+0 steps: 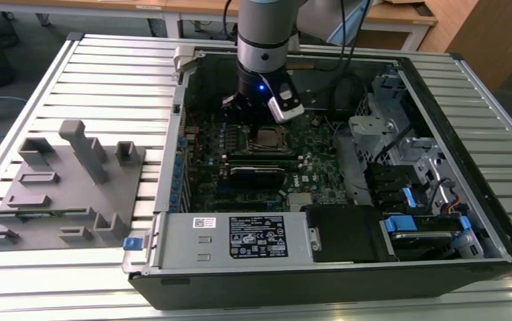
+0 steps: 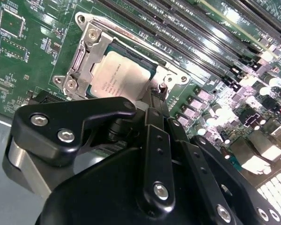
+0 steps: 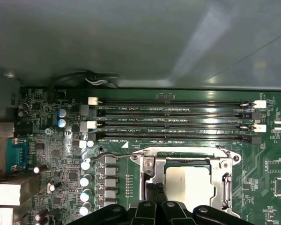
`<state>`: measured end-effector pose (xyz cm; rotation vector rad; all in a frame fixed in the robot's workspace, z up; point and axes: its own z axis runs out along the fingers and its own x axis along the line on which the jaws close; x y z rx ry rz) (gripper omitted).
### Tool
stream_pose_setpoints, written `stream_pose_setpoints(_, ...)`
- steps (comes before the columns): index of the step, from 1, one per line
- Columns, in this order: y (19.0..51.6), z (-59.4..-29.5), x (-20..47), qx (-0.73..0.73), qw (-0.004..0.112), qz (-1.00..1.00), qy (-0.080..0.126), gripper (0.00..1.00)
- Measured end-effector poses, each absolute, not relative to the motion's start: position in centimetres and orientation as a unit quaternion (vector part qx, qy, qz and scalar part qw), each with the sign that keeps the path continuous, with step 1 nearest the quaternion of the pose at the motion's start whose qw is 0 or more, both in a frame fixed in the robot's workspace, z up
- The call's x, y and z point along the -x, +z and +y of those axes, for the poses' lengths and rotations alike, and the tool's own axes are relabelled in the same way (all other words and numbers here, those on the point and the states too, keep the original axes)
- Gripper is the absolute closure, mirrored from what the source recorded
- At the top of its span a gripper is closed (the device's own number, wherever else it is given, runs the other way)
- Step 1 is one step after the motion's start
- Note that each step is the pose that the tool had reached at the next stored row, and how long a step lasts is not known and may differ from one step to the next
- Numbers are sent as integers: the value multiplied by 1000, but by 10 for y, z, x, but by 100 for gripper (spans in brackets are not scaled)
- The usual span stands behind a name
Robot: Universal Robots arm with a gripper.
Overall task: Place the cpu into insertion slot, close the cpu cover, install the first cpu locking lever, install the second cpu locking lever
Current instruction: 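Close the cpu cover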
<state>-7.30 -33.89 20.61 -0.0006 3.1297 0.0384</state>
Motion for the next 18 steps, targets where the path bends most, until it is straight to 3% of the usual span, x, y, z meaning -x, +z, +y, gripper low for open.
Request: stream_pose_setpoints(18,201,-339,77,0,14,1000,12,89)
